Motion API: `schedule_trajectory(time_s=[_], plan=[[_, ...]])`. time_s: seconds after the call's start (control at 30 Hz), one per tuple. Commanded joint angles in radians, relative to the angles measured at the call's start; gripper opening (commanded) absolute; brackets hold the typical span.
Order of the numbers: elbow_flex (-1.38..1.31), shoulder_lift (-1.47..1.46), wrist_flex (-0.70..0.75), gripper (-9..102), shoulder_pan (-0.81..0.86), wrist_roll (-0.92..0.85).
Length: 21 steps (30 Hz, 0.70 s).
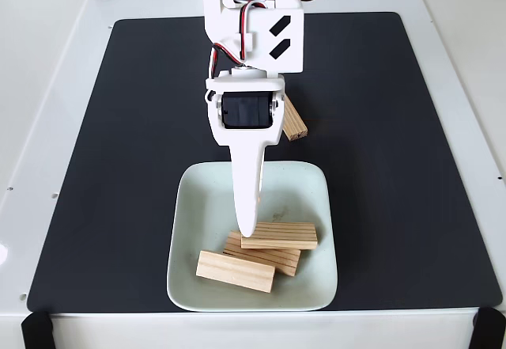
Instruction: Pick up the wooden block and place them on the plate.
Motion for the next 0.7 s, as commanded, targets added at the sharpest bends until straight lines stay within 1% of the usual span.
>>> schedule_trajectory(time_s=[0.0, 0.1, 0.2, 0.27, 0.4, 0.43, 0.5, 0.6, 0.67], plan=[[-0.029, 0.020, 0.000, 35, 0.002, 0.005], [-0.028, 0.034, 0.002, 35, 0.000, 0.005], [-0.026, 0.074, 0.021, 30, 0.002, 0.003], [0.003, 0.129, 0.077, 23, -0.003, -0.008], [0.160, 0.273, 0.184, 1, -0.002, -0.008], [0.209, 0.314, 0.199, -2, -0.003, -0.008], [0.308, 0.400, 0.212, 1, -0.006, -0.006], [0.472, 0.529, 0.210, 0, -0.017, -0.020], [0.580, 0.615, 0.210, 0, -0.046, -0.104]])
